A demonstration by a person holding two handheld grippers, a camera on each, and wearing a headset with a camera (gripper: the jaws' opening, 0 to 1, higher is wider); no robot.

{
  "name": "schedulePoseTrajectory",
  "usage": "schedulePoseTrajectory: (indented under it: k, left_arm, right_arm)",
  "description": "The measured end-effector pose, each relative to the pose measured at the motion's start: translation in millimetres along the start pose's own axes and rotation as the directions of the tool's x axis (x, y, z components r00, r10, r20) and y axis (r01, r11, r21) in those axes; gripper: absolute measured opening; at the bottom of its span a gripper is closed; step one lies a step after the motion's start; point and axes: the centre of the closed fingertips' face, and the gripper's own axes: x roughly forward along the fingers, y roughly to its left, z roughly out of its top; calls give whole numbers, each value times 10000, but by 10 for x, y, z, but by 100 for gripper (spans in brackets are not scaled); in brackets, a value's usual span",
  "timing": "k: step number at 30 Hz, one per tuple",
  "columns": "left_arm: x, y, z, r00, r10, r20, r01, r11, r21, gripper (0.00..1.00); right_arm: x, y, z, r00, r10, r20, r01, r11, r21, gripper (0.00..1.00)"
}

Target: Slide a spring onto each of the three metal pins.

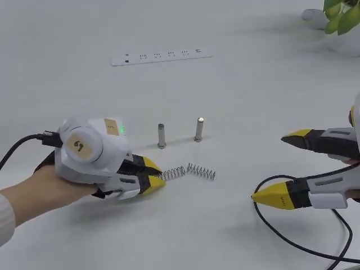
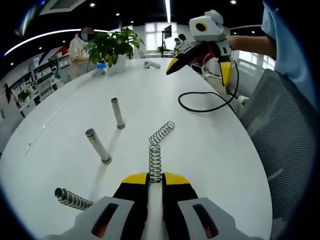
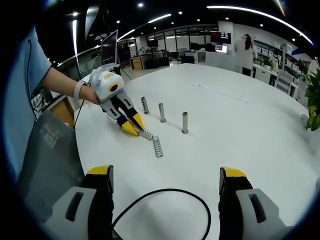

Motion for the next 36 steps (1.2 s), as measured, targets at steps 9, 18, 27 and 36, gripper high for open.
schedulePoseTrajectory:
  k: [9, 18, 27, 36]
  left_arm:
    - [-66, 0, 4, 9993, 260, 276, -253, 9994, -241, 2]
    - [-184, -32, 94, 9950, 568, 819, -516, 9966, -638, 2]
    - [-354, -92, 225, 9840, 933, 1519, -781, 9916, -1031, 2]
    - [-506, -222, 287, 9717, 1261, 1999, -1039, 9876, -1178, 2]
  right_arm:
    - [24, 24, 19, 9999, 106, -14, -106, 9999, -37, 85]
    - [30, 46, 77, 9998, 200, 12, -200, 9996, -180, 85]
    - [34, 71, 184, 9991, 433, -39, -434, 9975, -549, 83]
    - [83, 152, 330, 9947, 927, -438, -981, 9847, -1439, 81]
